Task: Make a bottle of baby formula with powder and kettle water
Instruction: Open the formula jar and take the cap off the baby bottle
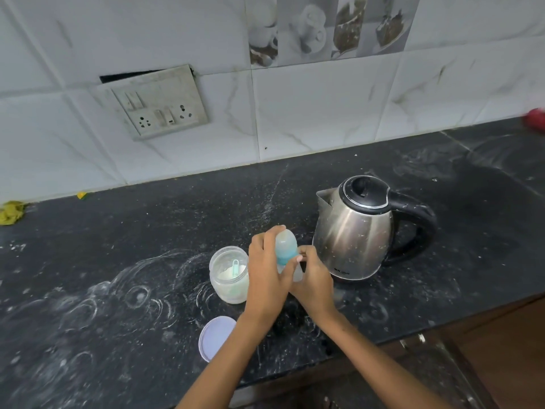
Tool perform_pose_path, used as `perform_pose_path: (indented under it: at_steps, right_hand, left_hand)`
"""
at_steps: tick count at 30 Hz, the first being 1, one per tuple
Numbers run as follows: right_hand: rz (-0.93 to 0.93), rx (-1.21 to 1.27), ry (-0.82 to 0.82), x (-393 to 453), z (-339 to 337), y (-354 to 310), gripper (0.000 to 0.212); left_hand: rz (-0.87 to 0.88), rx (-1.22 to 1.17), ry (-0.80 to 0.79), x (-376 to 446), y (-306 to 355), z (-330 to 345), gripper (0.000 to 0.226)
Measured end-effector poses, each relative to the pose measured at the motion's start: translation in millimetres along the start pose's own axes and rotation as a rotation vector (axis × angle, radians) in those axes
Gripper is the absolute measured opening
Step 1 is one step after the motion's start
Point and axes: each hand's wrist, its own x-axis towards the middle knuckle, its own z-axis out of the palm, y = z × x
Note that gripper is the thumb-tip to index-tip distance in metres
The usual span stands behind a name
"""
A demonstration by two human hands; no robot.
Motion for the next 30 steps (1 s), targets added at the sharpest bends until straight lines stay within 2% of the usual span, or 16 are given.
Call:
perform_pose_path:
  at_steps: [3, 7, 9, 12, 16, 20, 24, 30]
  right_hand:
    - [-0.058, -0.041, 0.051, -1.7, 1.2, -6.3, 0.064]
    - [-0.123, -0.076, 0.107, -3.8, 3.0, -10.7, 0.060]
    - [-0.100, -0.096, 0.115, -6.2, 4.3, -9.1, 0.058]
    - [-0.010, -0.092, 0.028, -9.0, 8.1, 7.7, 0.061]
    - [0.054, -0.034, -0.063, -8.8, 9.6, 22.2, 0.071]
    - [0.054, 0.086, -0.129, -8.3, 3.2, 25.3, 0.060]
    - [-0.003, 0.031, -0.068, -22.6, -11.8, 34.7, 0.079]
    - [-0.141, 0.007, 0.044, -47.5, -28.1, 36.7, 0.044]
  left_hand:
    - [0.008, 0.087, 0.083, -5.5, 4.8, 2.1, 0.053]
    - [-0.007, 0.144, 0.112, -7.6, 9.5, -1.3, 0.048]
    - [-0.022, 0.143, 0.125, -4.9, 14.1, -5.0, 0.048]
    - [-0.018, 0.108, 0.147, 5.4, 20.6, -16.7, 0.048]
    - [0.022, 0.058, 0.020, -5.3, 14.7, -34.2, 0.050]
    - [0.088, 0.074, -0.143, -50.9, -1.9, -35.1, 0.048]
    - [0.093, 0.133, -0.320, -89.9, -26.5, -22.2, 0.050]
    - [0.076, 0.274, -0.439, -104.7, -49.1, -13.6, 0.053]
